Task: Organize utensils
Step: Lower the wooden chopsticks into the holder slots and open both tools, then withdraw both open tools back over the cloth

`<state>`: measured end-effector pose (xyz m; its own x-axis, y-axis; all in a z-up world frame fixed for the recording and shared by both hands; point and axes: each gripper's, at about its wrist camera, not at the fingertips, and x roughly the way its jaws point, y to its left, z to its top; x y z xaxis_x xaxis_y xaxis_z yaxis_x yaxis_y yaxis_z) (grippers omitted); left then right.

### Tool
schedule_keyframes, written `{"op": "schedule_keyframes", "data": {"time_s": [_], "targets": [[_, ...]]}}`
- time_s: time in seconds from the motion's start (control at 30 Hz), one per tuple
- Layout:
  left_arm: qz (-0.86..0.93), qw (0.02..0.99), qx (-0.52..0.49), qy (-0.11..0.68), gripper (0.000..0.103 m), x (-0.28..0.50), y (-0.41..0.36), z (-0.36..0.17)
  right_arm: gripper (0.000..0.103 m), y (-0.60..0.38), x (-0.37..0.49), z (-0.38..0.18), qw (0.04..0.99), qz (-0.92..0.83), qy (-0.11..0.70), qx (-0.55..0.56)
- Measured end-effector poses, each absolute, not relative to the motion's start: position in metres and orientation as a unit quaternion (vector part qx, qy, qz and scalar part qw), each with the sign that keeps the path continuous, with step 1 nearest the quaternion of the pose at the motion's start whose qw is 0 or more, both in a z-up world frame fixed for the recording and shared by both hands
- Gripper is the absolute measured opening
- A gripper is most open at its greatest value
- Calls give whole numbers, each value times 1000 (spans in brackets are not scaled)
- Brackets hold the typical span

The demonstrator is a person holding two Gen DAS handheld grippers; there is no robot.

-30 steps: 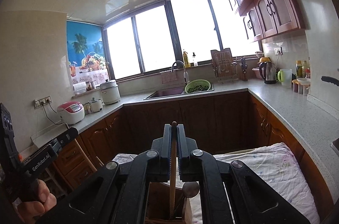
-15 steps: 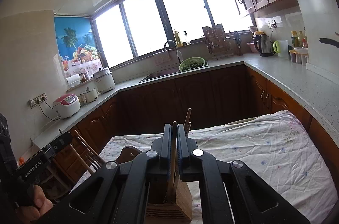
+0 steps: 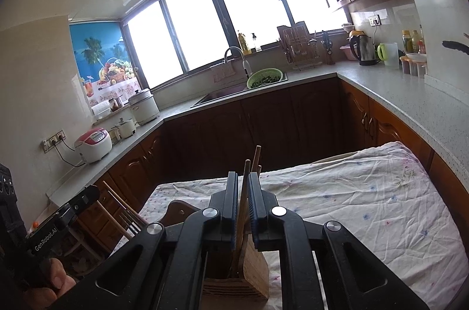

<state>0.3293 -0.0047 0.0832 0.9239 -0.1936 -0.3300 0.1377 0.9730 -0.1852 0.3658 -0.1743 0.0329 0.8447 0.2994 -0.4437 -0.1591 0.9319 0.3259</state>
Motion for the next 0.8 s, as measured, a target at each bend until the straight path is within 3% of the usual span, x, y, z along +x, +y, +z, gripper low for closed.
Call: {"op": "schedule_keyframes", "data": {"time_s": [0.13, 0.17, 0.2, 0.33, 0.4, 0.43, 0.63, 0.8], "targets": [[-82, 977, -83, 180, 25, 329, -3, 81, 16, -176, 364, 33, 949, 118, 255, 142], [-80, 977, -84, 181, 31, 329, -3, 81, 19, -177, 363, 33, 949, 118, 255, 143], [-78, 976, -86, 182, 39, 328, -2, 80, 26, -178, 362, 33, 949, 118, 255, 144], [-73, 977, -92, 179, 55, 319, 2, 80, 49, -181, 355, 35, 950, 115, 249, 150], [-66, 977, -93, 179, 73, 314, 3, 79, 63, -183, 352, 36, 950, 115, 245, 154], [-62, 978, -94, 177, 76, 311, 4, 79, 70, -184, 350, 36, 950, 115, 243, 156], [-52, 977, -98, 184, 82, 302, 11, 74, 78, -190, 343, 34, 949, 111, 244, 166], [-47, 975, -100, 192, 84, 301, 14, 70, 79, -190, 339, 33, 948, 112, 246, 167]]}}
